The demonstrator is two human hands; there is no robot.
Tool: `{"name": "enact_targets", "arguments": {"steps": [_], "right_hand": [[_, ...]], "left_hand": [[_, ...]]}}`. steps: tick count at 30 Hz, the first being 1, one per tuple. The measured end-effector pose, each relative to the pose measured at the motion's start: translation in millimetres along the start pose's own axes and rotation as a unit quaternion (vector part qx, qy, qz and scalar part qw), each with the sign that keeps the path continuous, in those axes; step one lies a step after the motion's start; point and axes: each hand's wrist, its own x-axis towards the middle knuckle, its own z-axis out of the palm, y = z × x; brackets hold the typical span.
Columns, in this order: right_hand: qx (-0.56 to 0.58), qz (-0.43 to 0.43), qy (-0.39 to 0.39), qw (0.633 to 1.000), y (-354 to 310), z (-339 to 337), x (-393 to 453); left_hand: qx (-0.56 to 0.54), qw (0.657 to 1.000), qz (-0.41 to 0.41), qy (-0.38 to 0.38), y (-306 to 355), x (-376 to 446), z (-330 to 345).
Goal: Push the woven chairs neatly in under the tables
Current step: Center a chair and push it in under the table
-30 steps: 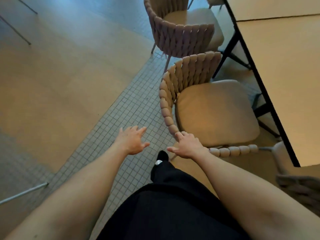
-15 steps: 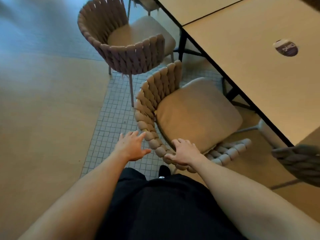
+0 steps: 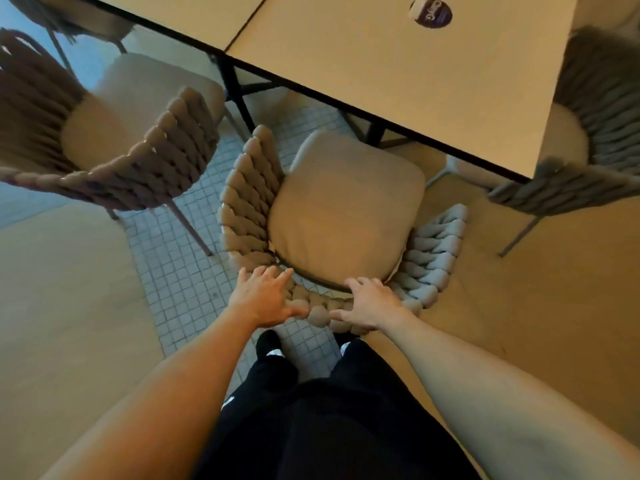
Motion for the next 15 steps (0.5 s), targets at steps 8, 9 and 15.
{"name": "enact_targets", "arguments": {"steps": [8, 9, 15], "right_hand": [[0.03, 0.06, -0.013, 0.998, -29.9, 39.8, -3.5], [0.031, 0.065, -0.015, 0.997, -32.9, 46.4, -1.7], [0.056, 0.082, -0.012, 0.995, -43.3, 65.3, 13.8]], "left_hand": [[0.104, 0.99, 0.074, -0.067, -38.0, 37.5, 11.9], [0.117, 0.987, 0.081, -0.077, -40.3, 40.0, 13.4], [0.209, 0.964, 0.135, -0.097, -45.8, 56.9, 26.6]]}}
